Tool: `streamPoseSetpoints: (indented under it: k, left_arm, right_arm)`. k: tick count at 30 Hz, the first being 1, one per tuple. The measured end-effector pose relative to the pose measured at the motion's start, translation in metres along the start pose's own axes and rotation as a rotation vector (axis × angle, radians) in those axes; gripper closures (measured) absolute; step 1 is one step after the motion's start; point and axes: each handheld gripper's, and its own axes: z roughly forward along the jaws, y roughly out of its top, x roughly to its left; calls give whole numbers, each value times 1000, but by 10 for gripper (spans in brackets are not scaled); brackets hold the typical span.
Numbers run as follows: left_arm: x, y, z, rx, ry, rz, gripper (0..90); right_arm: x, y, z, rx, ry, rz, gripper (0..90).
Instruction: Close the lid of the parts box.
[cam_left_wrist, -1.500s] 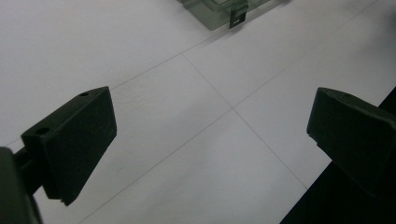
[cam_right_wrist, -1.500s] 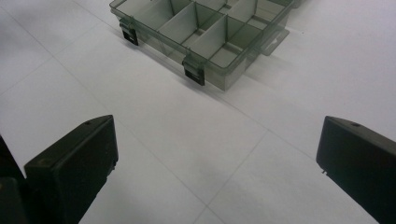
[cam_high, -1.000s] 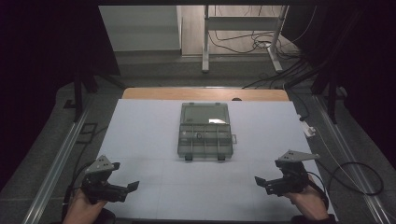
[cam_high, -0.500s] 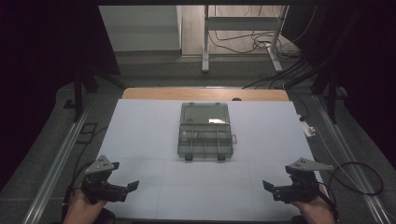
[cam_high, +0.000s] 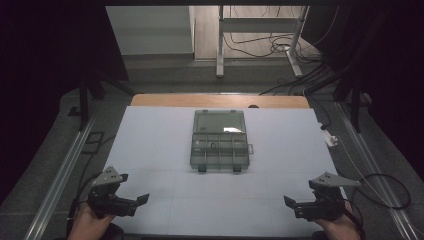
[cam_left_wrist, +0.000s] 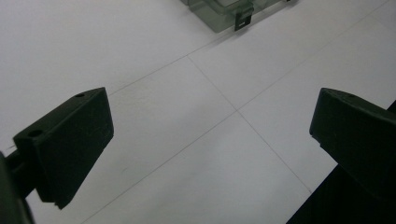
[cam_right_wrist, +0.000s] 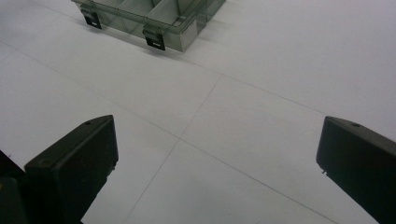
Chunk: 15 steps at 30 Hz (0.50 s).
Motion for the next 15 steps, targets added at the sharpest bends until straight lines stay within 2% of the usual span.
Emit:
streamPoseSetpoints:
  k: [7, 11, 15]
  left_arm:
    - [0, 3, 1, 4, 6, 12, 0]
    - [0, 8, 1, -10, 0, 15, 0]
    - [5, 13, 5, -16, -13, -7, 0]
  right_arm:
    - [1, 1, 1, 4, 2, -10, 0]
    - [1, 2, 1, 0, 7, -3, 0]
    - [2, 5, 4, -1, 18, -17, 0]
